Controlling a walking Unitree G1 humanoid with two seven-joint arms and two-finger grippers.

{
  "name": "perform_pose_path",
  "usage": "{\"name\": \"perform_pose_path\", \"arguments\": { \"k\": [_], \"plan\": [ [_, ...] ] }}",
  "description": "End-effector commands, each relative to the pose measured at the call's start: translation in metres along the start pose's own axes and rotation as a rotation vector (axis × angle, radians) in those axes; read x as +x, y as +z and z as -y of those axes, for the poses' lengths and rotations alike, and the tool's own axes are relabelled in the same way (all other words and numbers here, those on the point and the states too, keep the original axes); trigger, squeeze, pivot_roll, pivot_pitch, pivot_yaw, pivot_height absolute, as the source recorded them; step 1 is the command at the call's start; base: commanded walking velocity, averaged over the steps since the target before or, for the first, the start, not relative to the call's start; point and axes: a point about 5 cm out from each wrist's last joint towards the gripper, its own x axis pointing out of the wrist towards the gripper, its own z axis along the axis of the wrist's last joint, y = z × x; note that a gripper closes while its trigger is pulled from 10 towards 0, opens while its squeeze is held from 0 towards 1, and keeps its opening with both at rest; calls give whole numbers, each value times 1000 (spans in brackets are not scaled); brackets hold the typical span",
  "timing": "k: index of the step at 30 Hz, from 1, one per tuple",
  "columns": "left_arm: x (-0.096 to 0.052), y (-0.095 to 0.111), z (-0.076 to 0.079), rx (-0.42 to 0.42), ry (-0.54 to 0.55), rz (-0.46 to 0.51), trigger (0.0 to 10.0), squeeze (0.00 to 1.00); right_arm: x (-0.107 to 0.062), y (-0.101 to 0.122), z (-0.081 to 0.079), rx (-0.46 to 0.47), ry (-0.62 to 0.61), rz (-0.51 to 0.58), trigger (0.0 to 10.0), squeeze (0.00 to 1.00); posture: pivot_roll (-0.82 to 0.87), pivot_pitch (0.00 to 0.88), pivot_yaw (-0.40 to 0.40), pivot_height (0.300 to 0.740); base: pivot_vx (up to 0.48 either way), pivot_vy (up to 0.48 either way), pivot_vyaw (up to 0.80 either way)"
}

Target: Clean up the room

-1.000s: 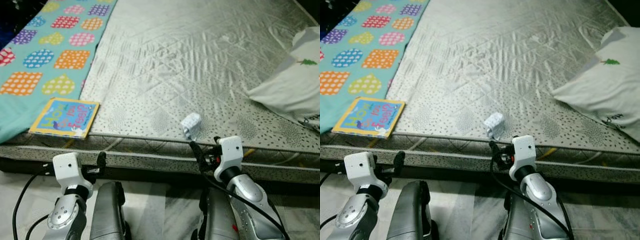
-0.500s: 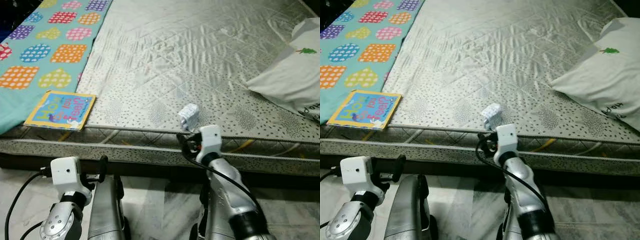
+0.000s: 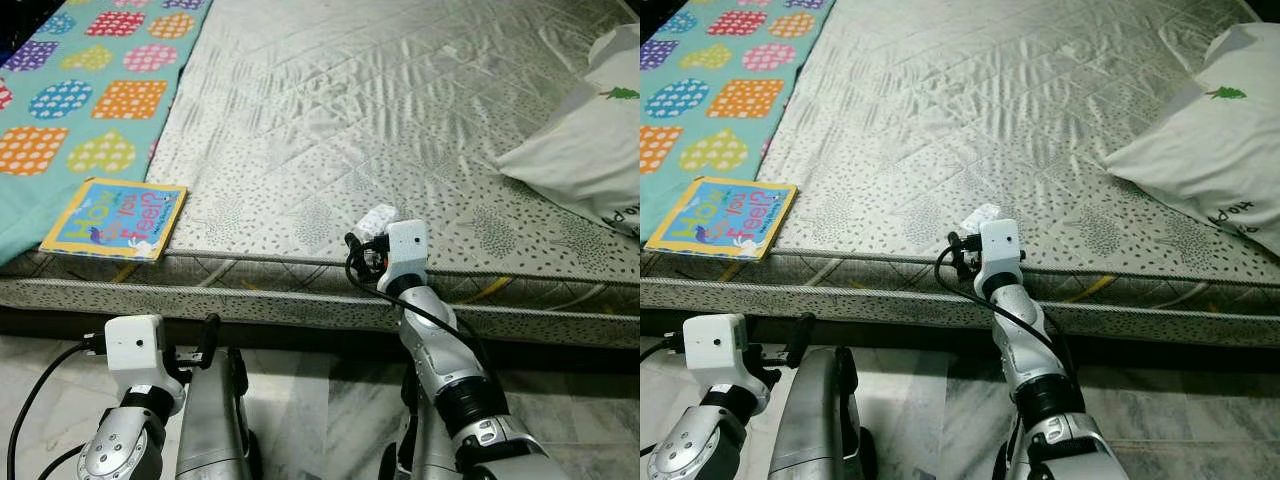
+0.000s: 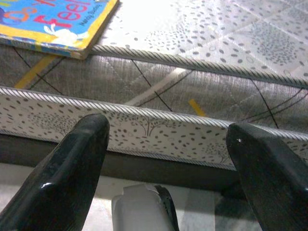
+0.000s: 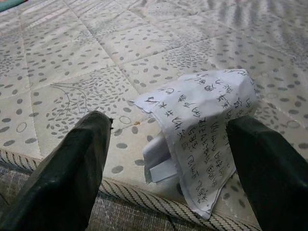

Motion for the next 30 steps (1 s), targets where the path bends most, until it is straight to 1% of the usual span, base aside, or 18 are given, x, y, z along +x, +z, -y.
{"name": "perform_pose_path", "arguments": {
  "k": [1,3,5,11,12,13,14,18,20,22,24,25,26,27,28,29,30],
  "plan": [
    [-3,1,-1,8,7,-5,10000,0,2,3,0,-28,-12,18,10000,0,101,226,2,501,0,0,0],
    [-3,1,-1,10,6,-5,10000,0,4,8,-6,-70,-4,48,10000,0,102,224,4,501,0,0,0],
    [-3,1,0,12,5,-5,10000,0,8,11,-10,-79,-21,60,10000,0,102,224,4,501,0,0,0],
    [-3,1,0,14,9,-4,10000,0,14,12,-18,-125,-61,56,10000,0,117,225,0,501,0,0,0],
    [-4,1,0,14,12,-5,10000,0,16,12,-21,-151,-63,56,7373,0,122,225,-1,501,0,0,0],
    [-4,1,0,14,14,-5,10000,0,16,12,-22,-161,-66,55,5137,0,126,226,-4,501,0,0,0],
    [-5,2,-1,14,17,-4,10000,0,17,11,-24,-183,-73,46,0,0,131,227,-6,501,0,0,0],
    [-5,2,-1,16,20,-3,10000,0,18,6,-25,-204,-85,17,0,0,134,228,-7,501,0,0,0],
    [-5,2,-1,17,23,-3,10000,0,17,2,-22,-242,-112,-6,0,0,135,231,-10,501,0,0,0],
    [-5,2,-1,18,24,-3,10000,0,18,0,-19,-306,-132,-11,0,0,136,232,-10,501,0,0,0],
    [-5,2,-1,18,24,-4,10000,0,18,0,-18,-319,-144,-14,0,0,135,232,-9,501,0,0,0],
    [-5,2,-1,19,25,-5,10000,0,18,-1,-15,-342,-162,-27,0,0,135,232,-9,501,0,0,0],
    [-5,2,-1,20,26,-5,10000,0,18,-1,-14,-357,-170,-31,314,0,135,232,-9,501,0,0,0],
    [-5,2,-1,21,26,-6,10000,0,18,-1,-13,-371,-176,-33,314,0,135,232,-9,501,0,0,0],
    [-5,2,-1,21,27,-6,10000,0,18,-2,-11,-378,-192,-42,78,0,136,232,-10,501,0,0,0],
    [-5,2,-1,22,29,-6,10000,0,19,-2,-9,-386,-205,-48,314,0,136,233,-11,501,0,0,0],
    [-5,2,-1,22,29,-5,10000,0,19,-2,-8,-387,-207,-49,314,0,136,233,-11,501,0,0,0]
  ]
}}
